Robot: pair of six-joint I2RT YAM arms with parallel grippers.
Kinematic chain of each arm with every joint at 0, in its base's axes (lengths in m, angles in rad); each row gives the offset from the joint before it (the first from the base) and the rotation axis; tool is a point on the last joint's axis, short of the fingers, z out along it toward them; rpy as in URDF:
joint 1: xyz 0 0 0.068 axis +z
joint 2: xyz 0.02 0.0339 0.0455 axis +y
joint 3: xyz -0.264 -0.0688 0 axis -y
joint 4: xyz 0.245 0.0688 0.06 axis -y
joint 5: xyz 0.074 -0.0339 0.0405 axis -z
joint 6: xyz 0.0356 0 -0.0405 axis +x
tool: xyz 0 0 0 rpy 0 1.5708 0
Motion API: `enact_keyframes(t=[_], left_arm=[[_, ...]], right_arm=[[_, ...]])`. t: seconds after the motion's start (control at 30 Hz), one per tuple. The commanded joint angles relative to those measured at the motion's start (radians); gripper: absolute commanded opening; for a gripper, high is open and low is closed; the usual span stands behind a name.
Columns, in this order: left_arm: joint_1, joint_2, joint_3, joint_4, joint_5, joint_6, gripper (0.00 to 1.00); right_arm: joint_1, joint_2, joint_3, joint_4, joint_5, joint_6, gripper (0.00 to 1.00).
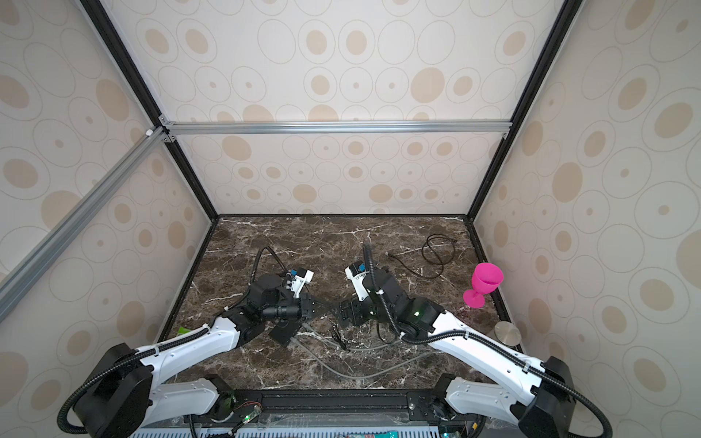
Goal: Insert the plug into the switch port
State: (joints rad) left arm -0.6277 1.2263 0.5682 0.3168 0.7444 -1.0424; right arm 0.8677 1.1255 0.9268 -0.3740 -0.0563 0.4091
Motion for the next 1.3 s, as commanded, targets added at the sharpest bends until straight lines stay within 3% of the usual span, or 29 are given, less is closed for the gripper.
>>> enact_keyframes(t=[0.0,0.2,0.3,0.37,0.6,0.87,1.07,1.17,1.27], left_arm=[[-0.004,0.008,0.048,-0.002,0.017,0.019,0.0],[-0.004,0.004,0.044,-0.002,0.016,0.016,0.0],[-0.003,0.008,0.044,0.001,0.016,0.016,0.0],[-0.004,0.013,0.045,0.007,0.016,0.013,0.0],[-0.004,0.031,0.055,0.033,0.021,0.003,0.0],[-0.004,0.065,0.059,0.09,0.02,-0.023,0.0],[-0.004,0.065,0.05,0.103,0.023,-0.033,0.0],[-0.004,0.064,0.05,0.095,0.026,-0.031,0.0],[-0.004,0.061,0.048,0.09,0.029,-0.028,0.0]], right_arm=[[0.033,0.04,0.032,-0.078,0.067,-0.025,1.0],[0.062,0.13,0.078,-0.156,0.026,-0.038,1.0],[0.105,0.159,0.094,-0.171,0.046,-0.082,0.76],[0.131,0.142,0.082,-0.147,0.078,-0.091,0.76],[0.136,0.075,0.018,-0.041,0.029,-0.105,0.74],[0.134,0.113,0.029,-0.032,-0.025,-0.118,0.72],[0.135,0.109,0.005,-0.044,0.031,-0.104,0.74],[0.132,0.089,-0.015,-0.034,0.009,-0.124,0.65],[0.112,0.059,-0.043,-0.004,-0.091,-0.16,0.52]])
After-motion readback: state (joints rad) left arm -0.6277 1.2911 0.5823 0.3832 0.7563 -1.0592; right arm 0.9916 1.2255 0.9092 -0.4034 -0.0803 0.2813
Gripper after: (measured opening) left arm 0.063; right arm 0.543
